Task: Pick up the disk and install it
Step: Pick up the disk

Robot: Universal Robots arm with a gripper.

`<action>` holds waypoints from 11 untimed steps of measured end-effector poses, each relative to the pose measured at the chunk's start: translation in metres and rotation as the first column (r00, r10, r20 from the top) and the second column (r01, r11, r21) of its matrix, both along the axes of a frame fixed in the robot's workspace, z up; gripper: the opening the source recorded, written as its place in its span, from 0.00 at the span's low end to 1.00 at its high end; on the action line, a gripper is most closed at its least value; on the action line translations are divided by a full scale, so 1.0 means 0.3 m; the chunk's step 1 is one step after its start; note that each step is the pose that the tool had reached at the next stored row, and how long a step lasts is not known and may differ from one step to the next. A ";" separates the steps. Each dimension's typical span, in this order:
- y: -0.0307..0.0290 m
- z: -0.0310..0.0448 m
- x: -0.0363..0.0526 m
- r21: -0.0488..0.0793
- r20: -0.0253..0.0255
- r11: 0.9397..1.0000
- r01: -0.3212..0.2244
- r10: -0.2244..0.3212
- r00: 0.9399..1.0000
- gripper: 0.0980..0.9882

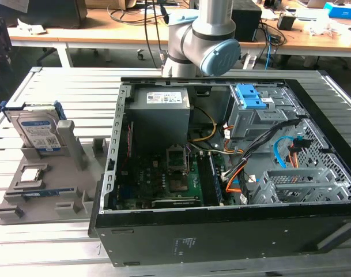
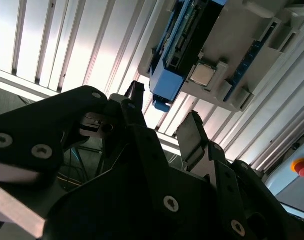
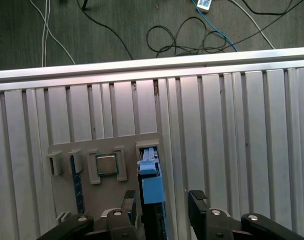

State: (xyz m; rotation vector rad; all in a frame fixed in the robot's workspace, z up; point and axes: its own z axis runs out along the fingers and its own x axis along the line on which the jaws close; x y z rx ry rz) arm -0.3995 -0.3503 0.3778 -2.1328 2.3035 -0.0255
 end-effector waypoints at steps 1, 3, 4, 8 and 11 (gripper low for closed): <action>0.000 -0.001 0.000 0.000 0.000 1.000 0.000 0.000 1.000 0.50; 0.000 -0.003 0.001 -0.001 0.000 1.000 0.000 0.000 1.000 0.50; 0.000 -0.004 0.001 -0.001 0.000 1.000 0.000 0.000 1.000 0.50; 0.000 -0.011 0.003 -0.001 0.000 1.000 0.000 0.000 1.000 0.50; 0.000 -0.016 0.004 -0.001 0.000 1.000 0.000 0.000 1.000 0.50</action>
